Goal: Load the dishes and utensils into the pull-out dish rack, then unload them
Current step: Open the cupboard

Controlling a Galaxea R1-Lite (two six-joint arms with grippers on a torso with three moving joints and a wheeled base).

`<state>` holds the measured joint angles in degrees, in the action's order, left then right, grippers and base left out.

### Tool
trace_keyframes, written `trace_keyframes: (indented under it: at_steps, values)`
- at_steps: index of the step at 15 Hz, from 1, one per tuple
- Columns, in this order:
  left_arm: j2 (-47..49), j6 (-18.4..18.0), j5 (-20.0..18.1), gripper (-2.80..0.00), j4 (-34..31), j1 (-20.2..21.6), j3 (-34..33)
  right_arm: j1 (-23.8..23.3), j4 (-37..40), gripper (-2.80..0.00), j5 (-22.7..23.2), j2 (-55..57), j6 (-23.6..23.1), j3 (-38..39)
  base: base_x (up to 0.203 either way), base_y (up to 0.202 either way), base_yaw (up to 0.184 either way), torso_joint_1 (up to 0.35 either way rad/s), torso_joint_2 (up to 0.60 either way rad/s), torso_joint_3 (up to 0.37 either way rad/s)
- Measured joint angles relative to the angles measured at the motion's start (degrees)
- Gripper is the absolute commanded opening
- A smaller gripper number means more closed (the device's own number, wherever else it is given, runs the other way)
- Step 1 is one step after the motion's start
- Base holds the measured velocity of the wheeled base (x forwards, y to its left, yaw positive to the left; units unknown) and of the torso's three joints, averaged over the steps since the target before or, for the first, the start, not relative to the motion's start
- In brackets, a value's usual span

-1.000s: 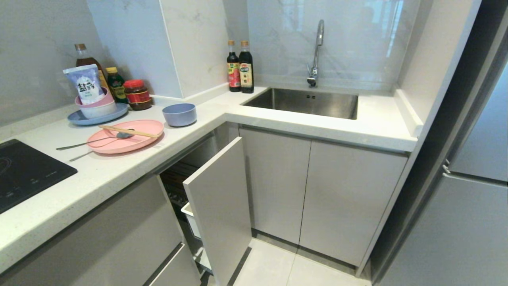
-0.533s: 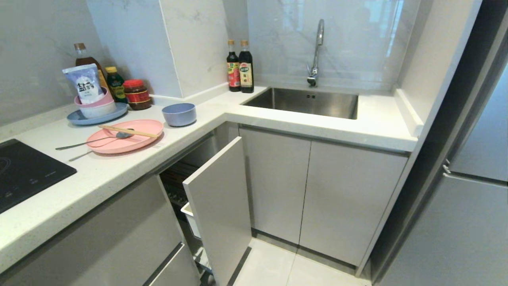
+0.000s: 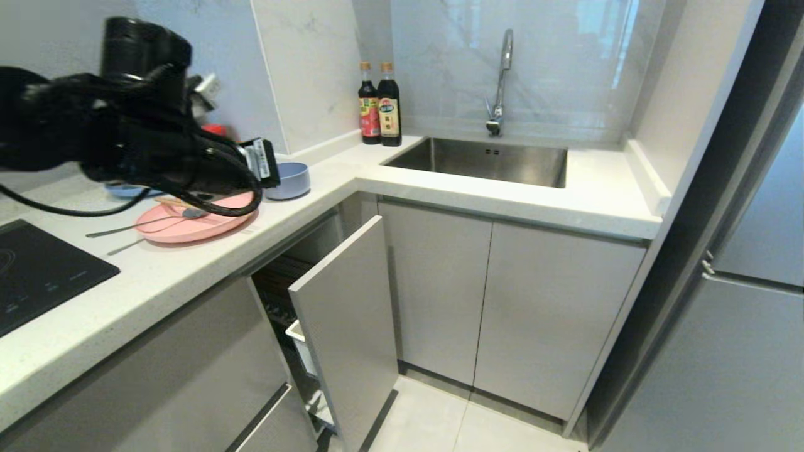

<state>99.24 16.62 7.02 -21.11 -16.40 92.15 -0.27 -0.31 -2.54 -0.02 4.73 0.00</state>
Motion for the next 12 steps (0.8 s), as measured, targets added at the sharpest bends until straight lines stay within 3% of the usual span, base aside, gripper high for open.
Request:
trace_keyframes:
  at_steps: [2,4,12]
  values:
    - [6.0,5.0,2.4,-2.8,-0.8,-1.1,3.2,0.0,0.0,-2.8,0.0,0.0,0.0,0.0,0.0,0.0,0.0,0.0,0.0,0.0]
    - [11.1,7.2,4.8,-2.8,-1.0,-1.5,5.7,0.0,0.0,-2.8,0.0,0.0,0.0,0.0,0.0,0.0,0.0,0.0,0.0,0.0]
    - [24.9,7.7,6.6,-2.8,-1.0,-1.0,11.7,0.0,0.0,-2.8,0.0,0.0,0.0,0.0,0.0,0.0,0.0,0.0,0.0,0.0]
